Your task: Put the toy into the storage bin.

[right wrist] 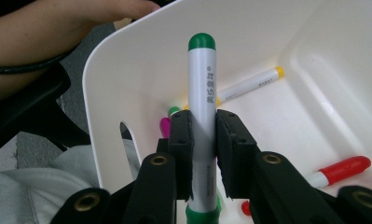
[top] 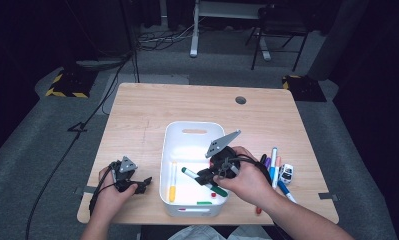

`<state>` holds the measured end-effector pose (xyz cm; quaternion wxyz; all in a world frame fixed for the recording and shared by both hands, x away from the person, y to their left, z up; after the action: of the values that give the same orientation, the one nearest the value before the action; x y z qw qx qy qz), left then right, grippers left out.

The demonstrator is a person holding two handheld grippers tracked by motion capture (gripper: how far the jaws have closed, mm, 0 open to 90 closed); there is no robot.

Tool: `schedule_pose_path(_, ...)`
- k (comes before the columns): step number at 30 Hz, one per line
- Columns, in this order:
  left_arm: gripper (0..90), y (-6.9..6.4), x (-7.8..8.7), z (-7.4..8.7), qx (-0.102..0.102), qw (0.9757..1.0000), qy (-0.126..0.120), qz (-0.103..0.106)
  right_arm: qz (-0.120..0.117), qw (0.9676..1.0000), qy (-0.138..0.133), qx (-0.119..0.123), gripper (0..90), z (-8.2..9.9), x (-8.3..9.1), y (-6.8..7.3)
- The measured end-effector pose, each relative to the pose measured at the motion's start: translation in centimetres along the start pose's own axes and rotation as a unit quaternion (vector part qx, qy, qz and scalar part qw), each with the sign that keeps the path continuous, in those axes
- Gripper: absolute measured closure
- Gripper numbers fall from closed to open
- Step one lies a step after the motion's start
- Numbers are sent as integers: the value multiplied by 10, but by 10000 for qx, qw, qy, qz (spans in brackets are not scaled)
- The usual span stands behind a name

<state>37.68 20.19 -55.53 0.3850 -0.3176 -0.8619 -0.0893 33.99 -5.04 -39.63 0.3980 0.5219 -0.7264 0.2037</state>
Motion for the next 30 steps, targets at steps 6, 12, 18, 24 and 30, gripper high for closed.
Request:
schedule_pose_path(6, 160, 0, 0, 0, -5, 10000, -3, -3, -11, 9998, 140, 129, 770, 5, -11, 0)
schedule_pose_path(12, 159, 0, 0, 0, -3, 10000, -4, -6, -65, 9994, 288, 201, 770, 11, -24, -1)
schedule_pose_path(18, 159, 0, 0, 0, -4, 10000, -3, -4, -70, 9988, 428, 236, 770, 14, -34, -2)
schedule_pose_path(24, 160, 0, 0, 0, -2, 10000, -1, -4, -81, 9980, 567, 263, 769, 16, -41, 0)
schedule_pose_path(30, 160, 0, 0, 0, -2, 10000, -4, -8, -180, 9963, 803, 263, 755, 20, -49, 2)
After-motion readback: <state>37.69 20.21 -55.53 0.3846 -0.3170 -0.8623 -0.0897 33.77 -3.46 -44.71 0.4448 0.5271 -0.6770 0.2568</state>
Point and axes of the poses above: each handheld gripper's, and its own axes: x roughly backward along the jaws, z roughly out of its underside, y roughly to its left, the point moved 7 cm from there along -x, roughly forward along the jaws, and after that the axes turned 5 degrees about z, right-handed, at the moved point
